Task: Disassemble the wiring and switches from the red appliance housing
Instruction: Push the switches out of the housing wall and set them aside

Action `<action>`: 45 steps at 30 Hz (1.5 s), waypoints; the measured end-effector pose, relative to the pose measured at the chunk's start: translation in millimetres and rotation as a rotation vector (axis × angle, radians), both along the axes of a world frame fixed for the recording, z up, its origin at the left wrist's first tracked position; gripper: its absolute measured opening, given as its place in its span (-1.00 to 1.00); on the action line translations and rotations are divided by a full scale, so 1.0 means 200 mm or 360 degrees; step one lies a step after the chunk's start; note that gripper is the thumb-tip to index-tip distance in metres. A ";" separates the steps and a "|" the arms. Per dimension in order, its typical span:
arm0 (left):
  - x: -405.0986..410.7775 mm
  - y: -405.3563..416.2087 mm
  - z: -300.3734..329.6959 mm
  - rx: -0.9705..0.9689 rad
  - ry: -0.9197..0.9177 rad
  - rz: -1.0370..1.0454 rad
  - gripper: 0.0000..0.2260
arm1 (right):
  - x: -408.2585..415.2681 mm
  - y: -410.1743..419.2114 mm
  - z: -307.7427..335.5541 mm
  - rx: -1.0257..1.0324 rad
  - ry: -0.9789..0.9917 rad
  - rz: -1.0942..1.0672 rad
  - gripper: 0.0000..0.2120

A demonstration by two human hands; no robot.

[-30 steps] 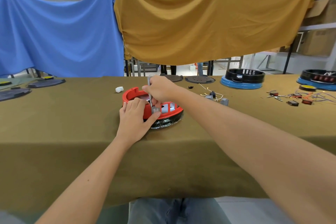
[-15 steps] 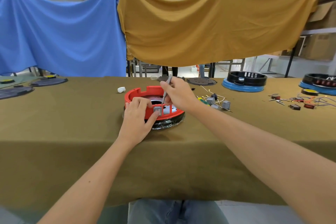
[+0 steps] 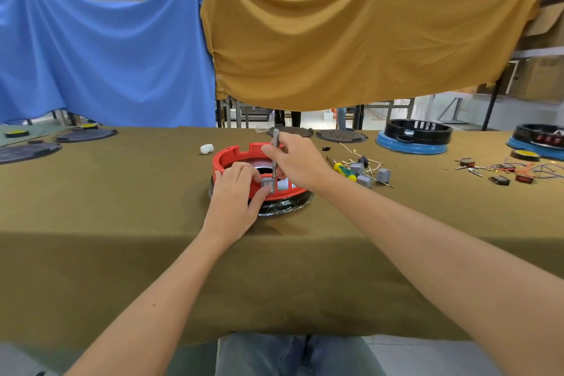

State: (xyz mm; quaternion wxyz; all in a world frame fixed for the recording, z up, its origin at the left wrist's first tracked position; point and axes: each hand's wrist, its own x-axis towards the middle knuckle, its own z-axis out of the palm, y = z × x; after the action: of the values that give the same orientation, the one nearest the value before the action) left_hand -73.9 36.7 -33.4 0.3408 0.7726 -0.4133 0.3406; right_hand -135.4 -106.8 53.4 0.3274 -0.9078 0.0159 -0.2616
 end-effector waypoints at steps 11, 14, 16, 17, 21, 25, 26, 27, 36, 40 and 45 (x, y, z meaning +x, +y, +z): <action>-0.02 0.00 0.00 0.0064 -0.0038 0.0083 -0.85 | 0.07 0.01 0.10 0.0011 0.0359 -0.0028 -0.69; -0.02 0.00 0.00 0.0073 -0.0017 0.0082 -0.85 | 0.09 0.02 0.13 -0.0022 0.0445 -0.0055 -0.70; -0.02 0.00 0.00 0.0080 -0.0015 0.0076 -0.85 | 0.09 0.03 0.14 -0.0031 0.0460 -0.0067 -0.69; -0.02 0.00 0.01 0.0079 -0.0012 0.0072 -0.85 | 0.09 0.03 0.13 -0.0039 0.0447 -0.0074 -0.69; -0.02 0.00 0.01 0.0070 0.0006 0.0074 -0.86 | 0.07 0.04 0.06 -0.0106 0.0224 -0.0171 -0.68; -0.03 0.00 0.01 0.0082 0.0017 0.0082 -0.87 | 0.06 0.03 -0.04 -0.0120 -0.0008 -0.0234 -0.66; -0.03 0.01 0.01 0.0084 0.0024 0.0085 -0.87 | 0.06 0.03 -0.04 -0.0125 -0.0015 -0.0236 -0.66; -0.03 0.00 0.01 0.0086 0.0030 0.0088 -0.87 | 0.07 0.03 -0.03 -0.0125 0.0007 -0.0234 -0.66; -0.03 0.01 0.01 0.0103 0.0066 0.0101 -0.86 | 0.09 0.02 0.06 -0.0168 0.0294 -0.0189 -0.65; -0.04 0.01 0.01 0.0087 0.0109 0.0055 -0.90 | 0.06 0.02 0.04 0.0002 0.0180 -0.0174 -0.63; -0.02 0.03 0.04 0.0095 0.0142 0.0015 -0.92 | -0.07 -0.03 0.00 0.0321 -0.0204 -0.0011 -0.71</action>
State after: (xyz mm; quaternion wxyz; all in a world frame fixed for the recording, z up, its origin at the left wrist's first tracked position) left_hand -77.8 42.7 -25.3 0.3342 0.7987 -0.4042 0.2950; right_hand -149.3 -112.7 53.9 0.4165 -0.8516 0.0241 -0.3173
